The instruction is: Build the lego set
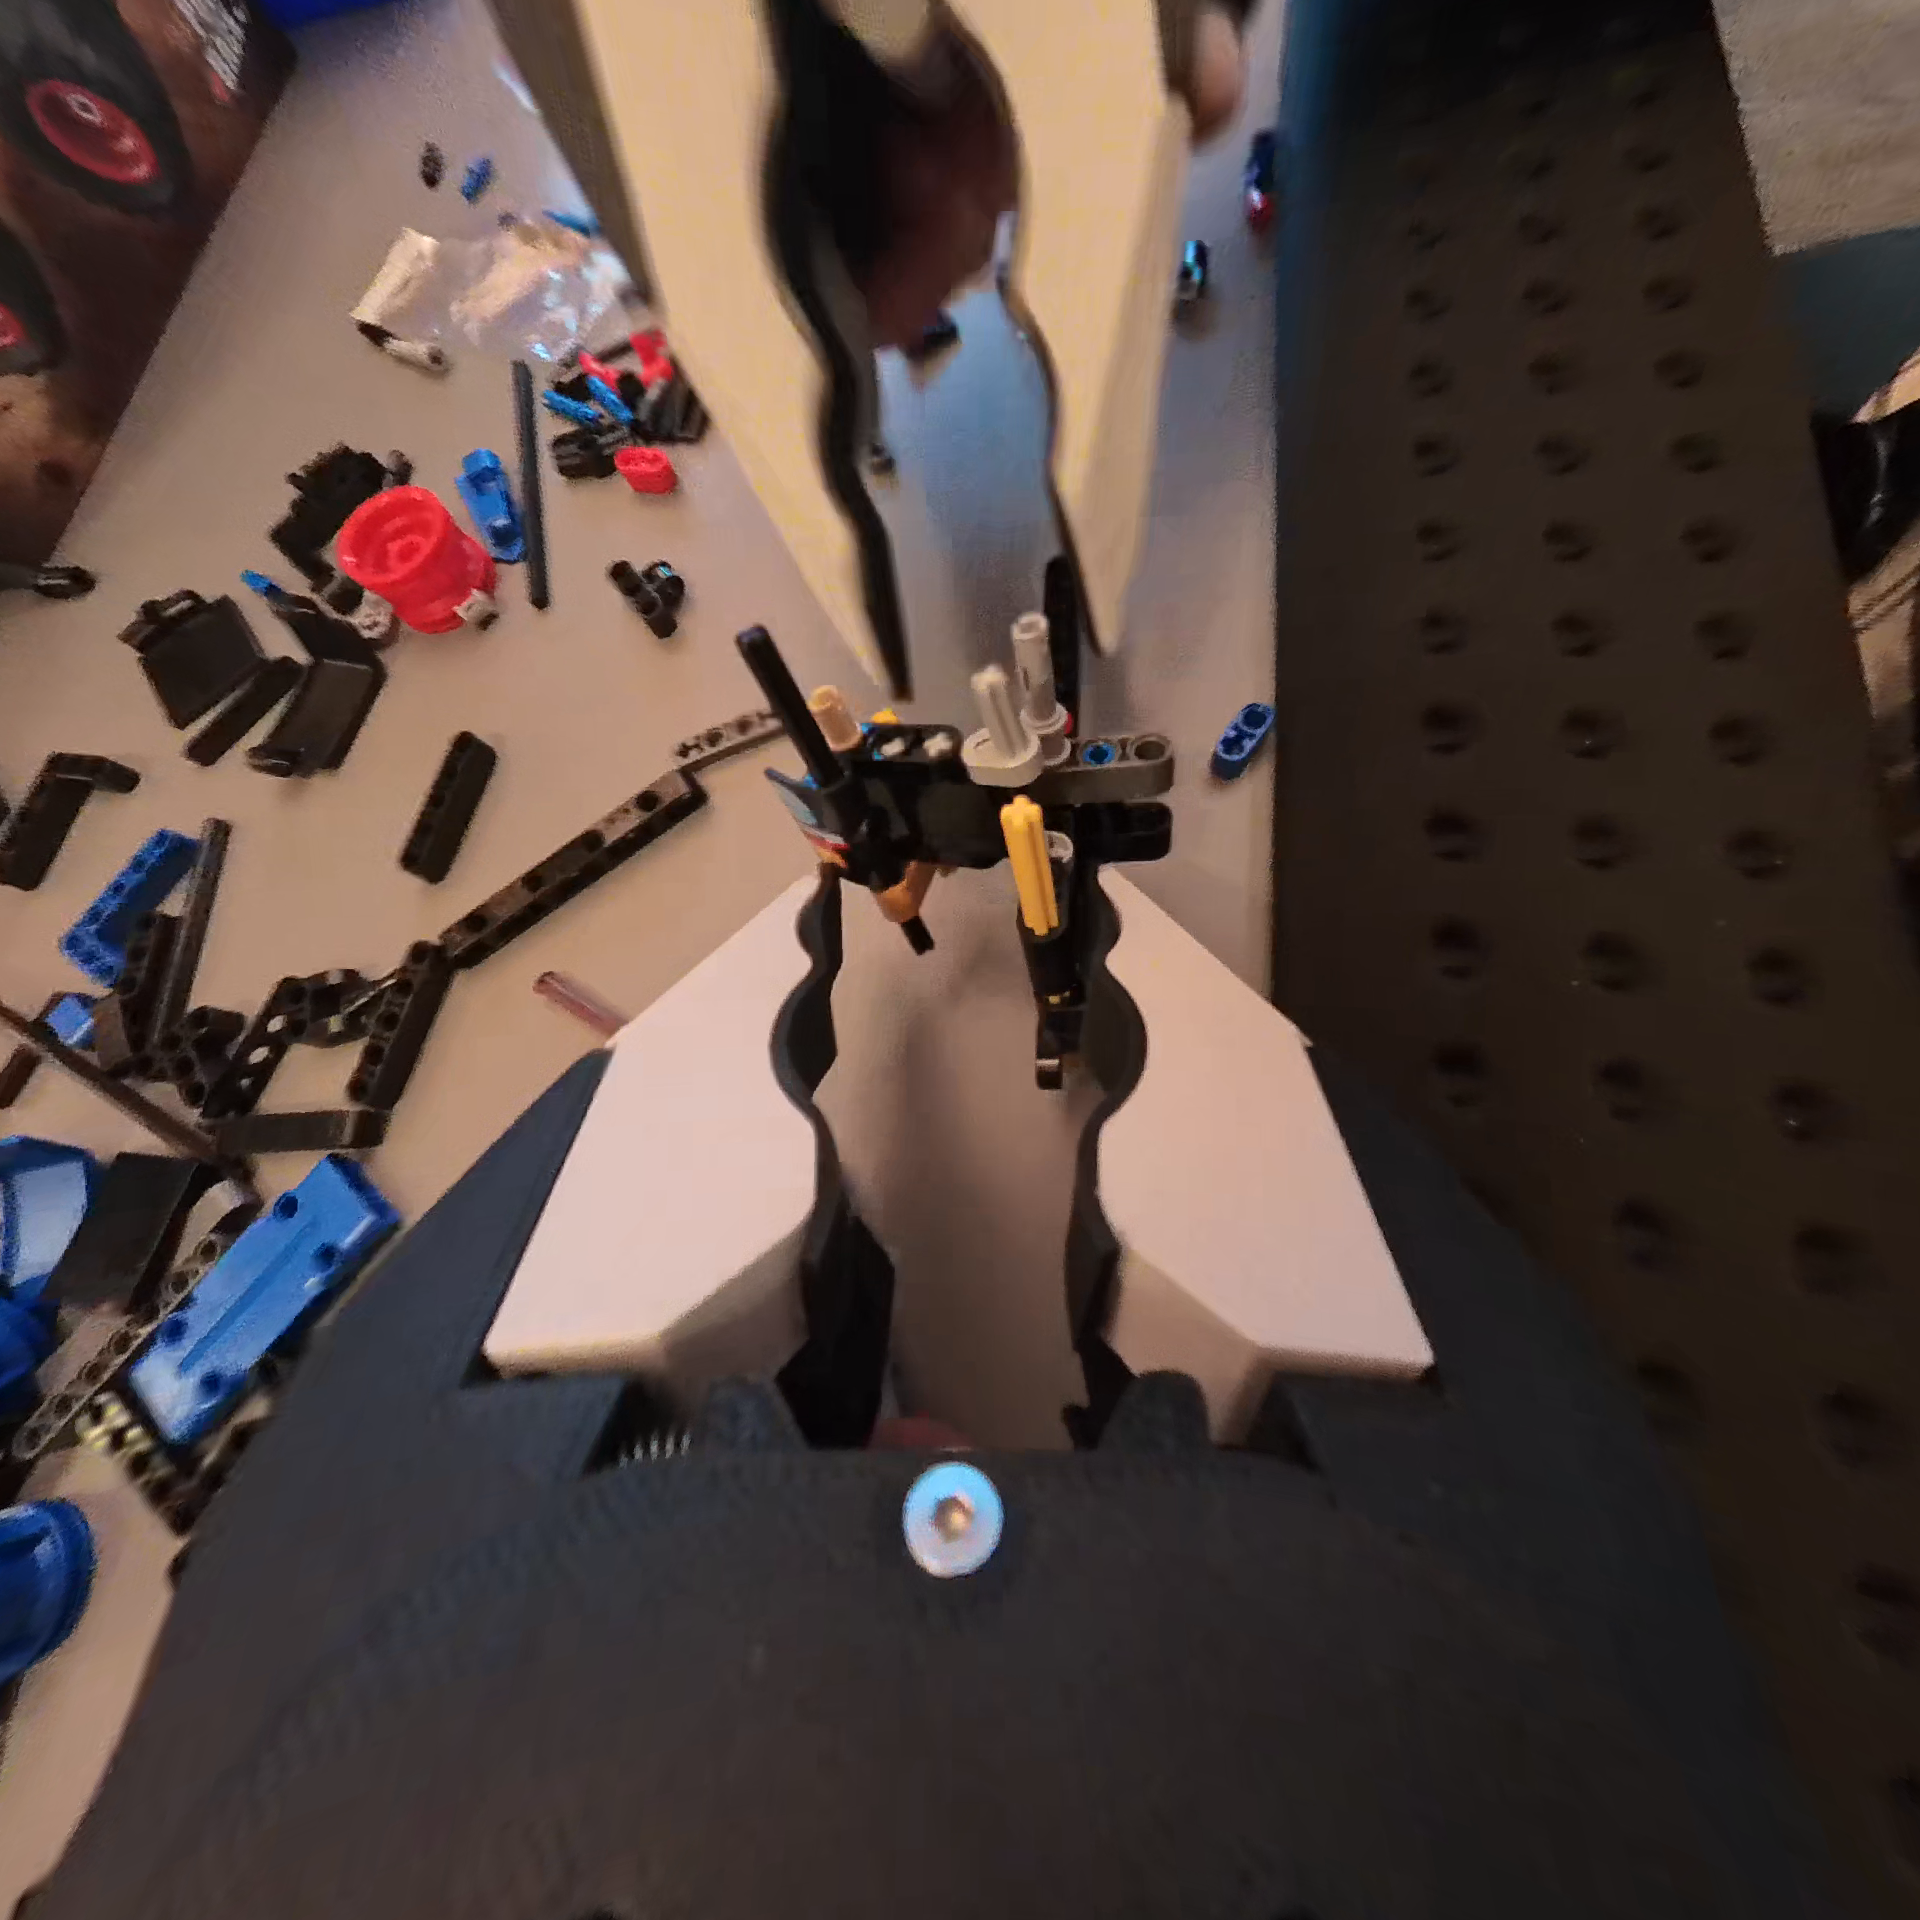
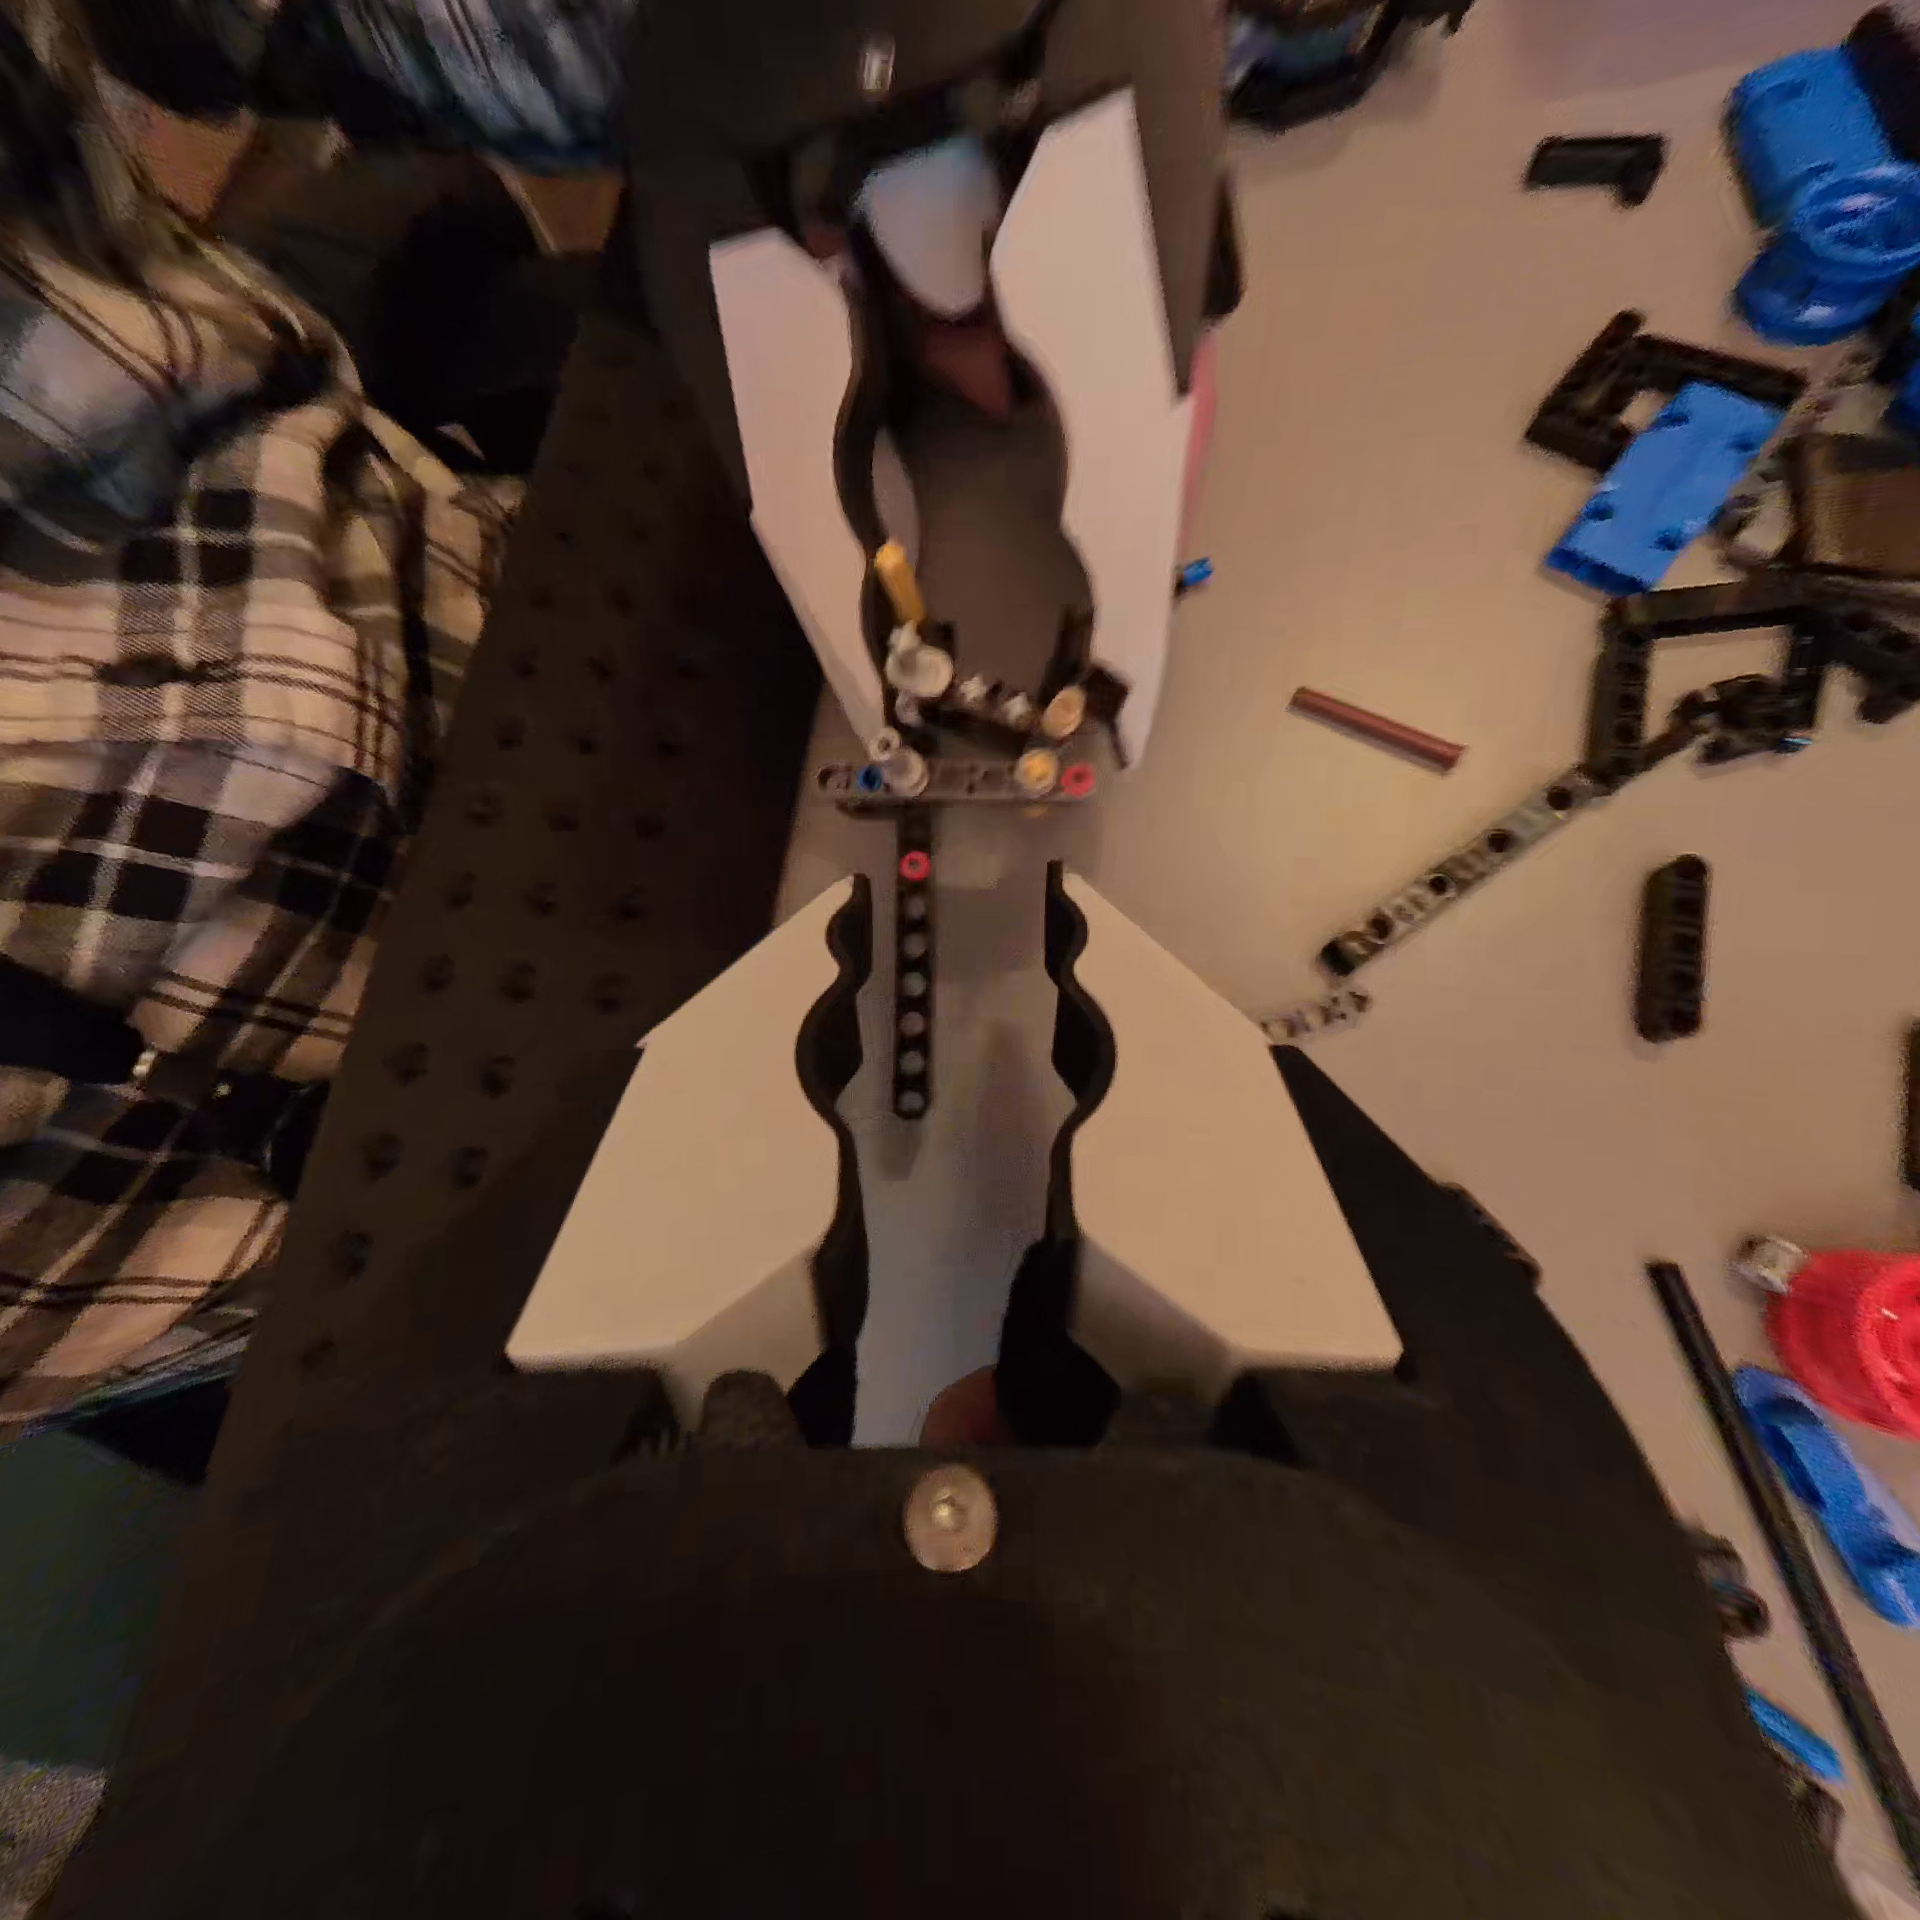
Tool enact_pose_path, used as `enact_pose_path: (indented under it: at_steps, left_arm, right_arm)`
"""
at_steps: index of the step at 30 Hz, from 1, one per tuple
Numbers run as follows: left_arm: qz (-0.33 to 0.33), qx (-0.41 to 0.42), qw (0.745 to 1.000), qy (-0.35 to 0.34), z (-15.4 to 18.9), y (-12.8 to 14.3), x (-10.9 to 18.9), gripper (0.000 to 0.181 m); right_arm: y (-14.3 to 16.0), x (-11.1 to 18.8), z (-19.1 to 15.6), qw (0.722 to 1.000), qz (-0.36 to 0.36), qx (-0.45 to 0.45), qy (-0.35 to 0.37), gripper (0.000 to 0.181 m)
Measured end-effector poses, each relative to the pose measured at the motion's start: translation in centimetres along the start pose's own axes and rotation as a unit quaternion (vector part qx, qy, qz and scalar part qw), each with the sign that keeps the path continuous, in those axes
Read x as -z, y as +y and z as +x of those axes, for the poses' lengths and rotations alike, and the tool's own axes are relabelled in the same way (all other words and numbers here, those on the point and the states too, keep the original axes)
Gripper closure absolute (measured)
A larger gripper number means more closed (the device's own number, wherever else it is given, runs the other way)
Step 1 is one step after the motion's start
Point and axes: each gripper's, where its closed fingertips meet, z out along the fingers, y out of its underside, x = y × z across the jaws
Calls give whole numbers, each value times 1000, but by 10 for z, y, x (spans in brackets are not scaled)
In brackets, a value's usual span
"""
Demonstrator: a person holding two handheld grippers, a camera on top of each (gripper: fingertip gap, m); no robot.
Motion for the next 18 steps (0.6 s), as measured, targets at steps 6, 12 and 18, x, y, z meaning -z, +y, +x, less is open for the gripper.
enact_pose_path:
  at_steps: [6, 12, 18]
  left_arm:
    - [2, 17, 999, -27, -9, 5, 13, 138]
    - [-40, 66, 996, -45, -15, 26, 38, 137]
    - [-37, 115, 992, -43, -18, 34, 54, 138]
  right_arm:
    - [0, -23, 0, 999, -14, 13, 27, 177]
    - [1, -34, 2, 999, -23, 20, 44, 176]
    - [7, -35, 3, 998, -30, 11, 49, 177]
